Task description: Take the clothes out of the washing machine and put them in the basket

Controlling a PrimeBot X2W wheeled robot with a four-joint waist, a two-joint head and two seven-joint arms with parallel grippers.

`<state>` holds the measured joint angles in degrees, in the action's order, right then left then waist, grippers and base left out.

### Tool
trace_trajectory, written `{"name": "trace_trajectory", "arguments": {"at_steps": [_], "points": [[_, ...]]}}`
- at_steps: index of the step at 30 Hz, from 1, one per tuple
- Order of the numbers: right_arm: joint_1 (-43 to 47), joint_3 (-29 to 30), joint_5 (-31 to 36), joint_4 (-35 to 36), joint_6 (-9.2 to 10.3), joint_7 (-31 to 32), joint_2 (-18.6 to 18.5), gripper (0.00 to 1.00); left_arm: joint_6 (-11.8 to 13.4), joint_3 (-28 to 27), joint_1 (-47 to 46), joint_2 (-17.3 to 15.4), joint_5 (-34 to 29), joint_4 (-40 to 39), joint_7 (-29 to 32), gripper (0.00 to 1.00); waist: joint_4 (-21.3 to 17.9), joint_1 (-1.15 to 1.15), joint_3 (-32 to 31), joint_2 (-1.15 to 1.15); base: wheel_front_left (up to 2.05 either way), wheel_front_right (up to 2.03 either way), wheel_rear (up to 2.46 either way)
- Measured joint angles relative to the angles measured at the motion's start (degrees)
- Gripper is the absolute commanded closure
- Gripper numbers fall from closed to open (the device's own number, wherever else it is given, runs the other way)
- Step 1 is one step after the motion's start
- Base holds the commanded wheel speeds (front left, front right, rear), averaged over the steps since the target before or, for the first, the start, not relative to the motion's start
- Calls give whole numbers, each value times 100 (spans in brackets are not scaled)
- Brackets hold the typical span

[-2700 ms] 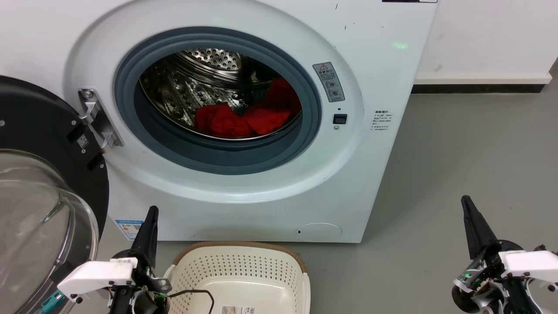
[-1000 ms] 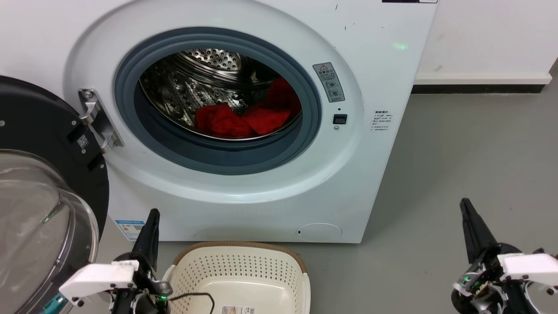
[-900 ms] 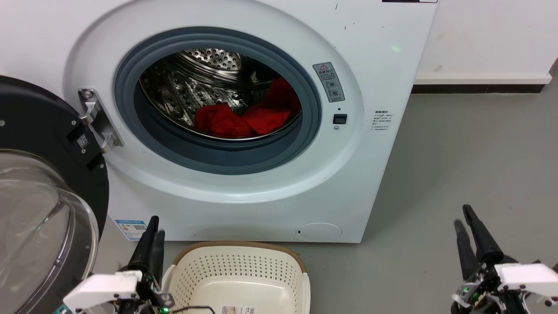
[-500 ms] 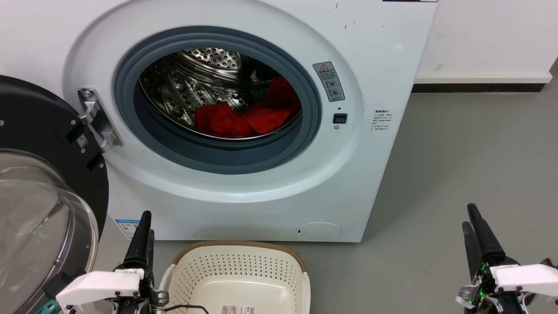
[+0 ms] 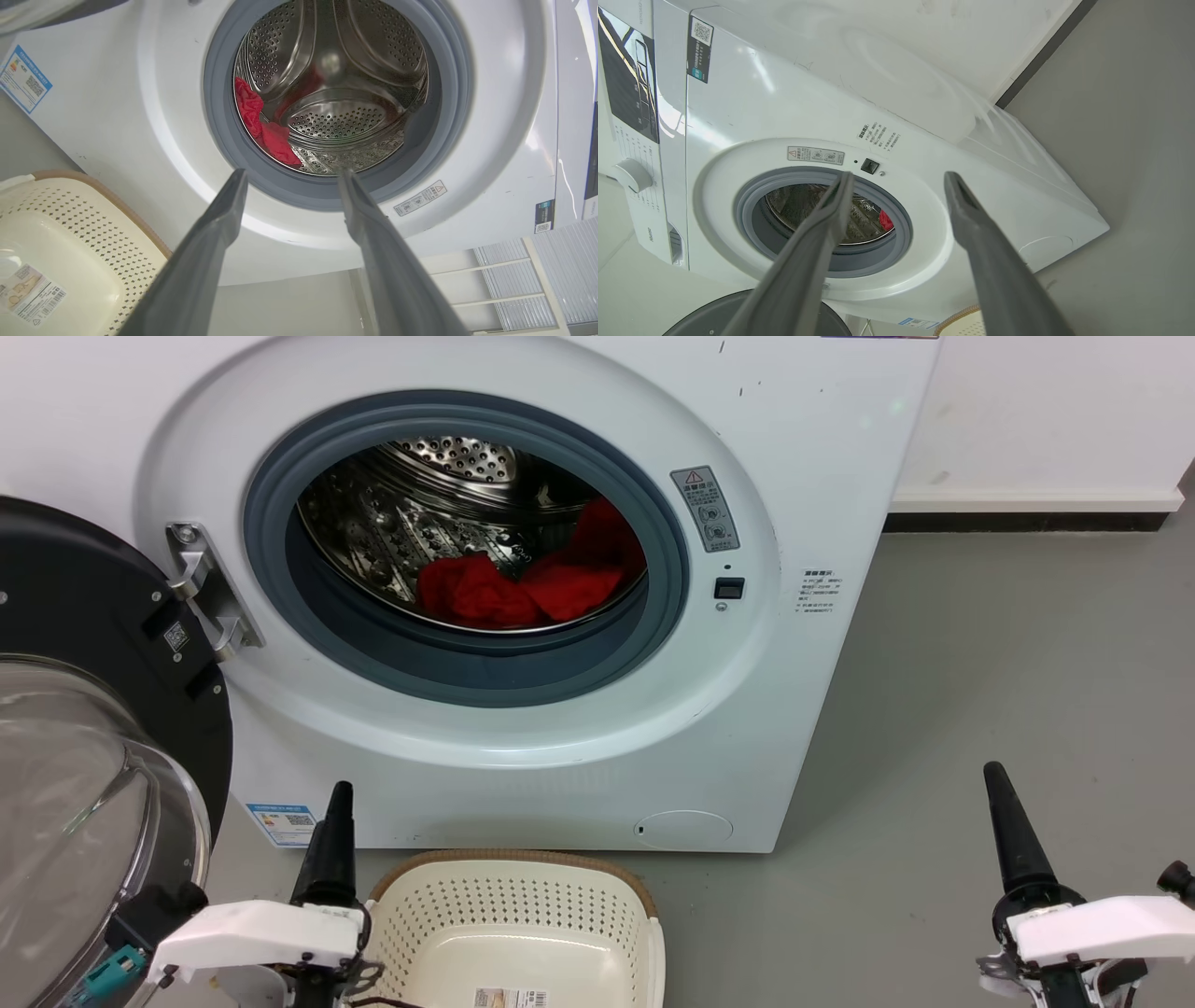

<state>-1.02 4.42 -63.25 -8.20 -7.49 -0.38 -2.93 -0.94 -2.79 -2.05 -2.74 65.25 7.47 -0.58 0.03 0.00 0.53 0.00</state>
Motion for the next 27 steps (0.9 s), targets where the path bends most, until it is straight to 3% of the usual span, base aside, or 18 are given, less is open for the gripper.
{"name": "trace_trajectory", "arguments": {"at_steps": [13,27], "points": [[120,-131,1486,385,0,-281,1,0,355,245,83,0,-1373,-229,-266,0,1,0,-2,0,0,0,0],[257,-202,2816,633,0,-560,0,0,499,381,243,-2,-2452,-525,-537,0,6,0,-2,0,0,0,0]]}}
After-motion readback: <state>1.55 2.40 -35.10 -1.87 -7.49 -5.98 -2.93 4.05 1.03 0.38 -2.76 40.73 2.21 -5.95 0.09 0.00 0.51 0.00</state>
